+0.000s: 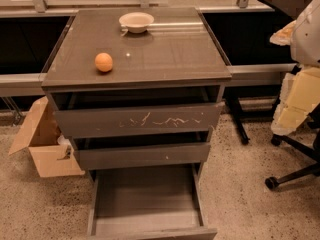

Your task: Place orange into bottom drawer

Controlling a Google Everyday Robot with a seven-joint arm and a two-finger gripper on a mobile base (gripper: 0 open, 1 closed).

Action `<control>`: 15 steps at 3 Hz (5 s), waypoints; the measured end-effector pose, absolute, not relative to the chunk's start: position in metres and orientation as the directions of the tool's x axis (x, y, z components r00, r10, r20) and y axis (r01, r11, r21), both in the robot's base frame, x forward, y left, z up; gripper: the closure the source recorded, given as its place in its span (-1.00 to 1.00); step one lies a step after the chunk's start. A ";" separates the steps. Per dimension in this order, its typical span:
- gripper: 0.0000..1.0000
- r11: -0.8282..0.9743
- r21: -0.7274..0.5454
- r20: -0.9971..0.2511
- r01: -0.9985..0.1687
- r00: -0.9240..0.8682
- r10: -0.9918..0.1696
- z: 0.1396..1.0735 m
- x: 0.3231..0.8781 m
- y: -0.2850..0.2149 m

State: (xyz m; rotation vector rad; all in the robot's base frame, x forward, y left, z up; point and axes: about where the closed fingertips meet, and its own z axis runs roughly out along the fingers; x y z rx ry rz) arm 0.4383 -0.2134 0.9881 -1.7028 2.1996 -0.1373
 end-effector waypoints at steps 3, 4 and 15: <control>-1.00 0.269 -0.307 -0.315 -0.913 -0.169 -0.934 0.976 0.488 -0.202; -1.00 0.289 -0.313 -0.413 -0.905 -0.144 -0.899 0.969 0.520 -0.176; -1.00 0.117 -0.185 -0.831 -0.976 0.092 -0.549 0.882 0.739 0.104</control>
Offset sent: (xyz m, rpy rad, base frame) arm 0.0509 0.0095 -0.0157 0.0704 -0.0351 0.0502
